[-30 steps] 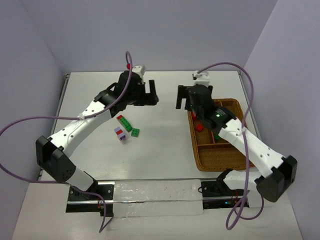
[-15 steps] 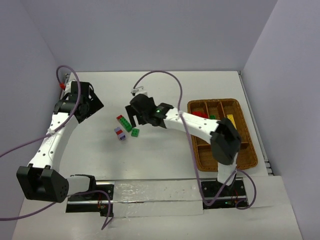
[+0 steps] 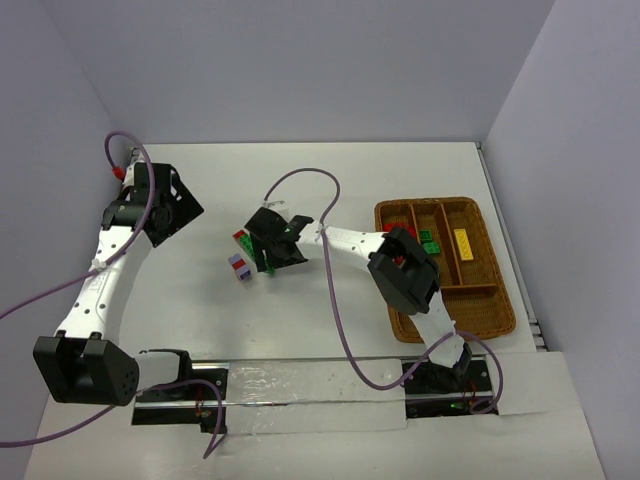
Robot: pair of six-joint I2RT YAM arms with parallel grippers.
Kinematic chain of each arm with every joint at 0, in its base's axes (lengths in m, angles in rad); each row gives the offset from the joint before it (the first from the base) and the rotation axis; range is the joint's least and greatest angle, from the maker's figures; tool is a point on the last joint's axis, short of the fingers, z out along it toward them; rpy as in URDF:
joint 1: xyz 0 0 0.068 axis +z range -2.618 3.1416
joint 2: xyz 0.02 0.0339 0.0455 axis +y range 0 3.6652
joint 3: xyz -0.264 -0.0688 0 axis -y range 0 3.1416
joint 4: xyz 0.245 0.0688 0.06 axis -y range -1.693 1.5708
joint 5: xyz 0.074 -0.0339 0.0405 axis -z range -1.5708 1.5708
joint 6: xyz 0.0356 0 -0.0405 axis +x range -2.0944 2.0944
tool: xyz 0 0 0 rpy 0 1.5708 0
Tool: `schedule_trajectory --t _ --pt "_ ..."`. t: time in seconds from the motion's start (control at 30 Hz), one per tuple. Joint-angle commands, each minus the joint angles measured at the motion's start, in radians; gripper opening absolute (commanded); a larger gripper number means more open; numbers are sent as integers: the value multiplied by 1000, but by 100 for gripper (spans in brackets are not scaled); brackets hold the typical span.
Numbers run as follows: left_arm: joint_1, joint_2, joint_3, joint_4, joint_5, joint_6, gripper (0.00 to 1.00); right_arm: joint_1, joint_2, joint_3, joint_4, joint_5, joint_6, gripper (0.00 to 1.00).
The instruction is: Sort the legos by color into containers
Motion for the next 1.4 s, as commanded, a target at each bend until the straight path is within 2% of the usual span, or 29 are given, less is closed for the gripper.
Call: schedule_trajectory --t 0.0,0.27,0.5,0.6,0.7,0.77,0.9,0.97,1.13,1.17,1.27,1.33,1.37 --pt "8 -23 2 37 38 23 92 14 10 42 27 -16 24 84" --pt "8 -28 -7 47 65 38 92 24 67 84 24 5 42 82" --pt "8 -26 -28 59 85 44 92 30 117 130 -52 129 59 70" --pt "8 -25 -32 62 87 47 92 28 82 84 -68 199 64 63" --pt "8 -25 -37 69 91 49 92 27 50 39 -58 231 55 60" --pt "8 -22 -42 74 98 50 92 28 39 29 -53 228 38 60" --pt "8 -11 -34 75 110 49 92 31 60 62 -52 207 19 67" --pt "8 -12 -31 73 109 53 92 31 80 83 -52 204 7 67" --pt "8 -13 -37 75 102 66 91 33 95 107 -36 197 -34 52" --pt "8 -10 -40 77 106 66 92 33 96 122 -34 204 -44 42" --pt "8 -3 -39 75 122 60 92 33 81 150 -40 223 -58 25" --pt "8 -4 -36 76 131 57 92 22 30 144 -46 227 -71 17" --pt "8 -6 -36 80 135 56 92 14 -2 122 -38 227 -76 17"
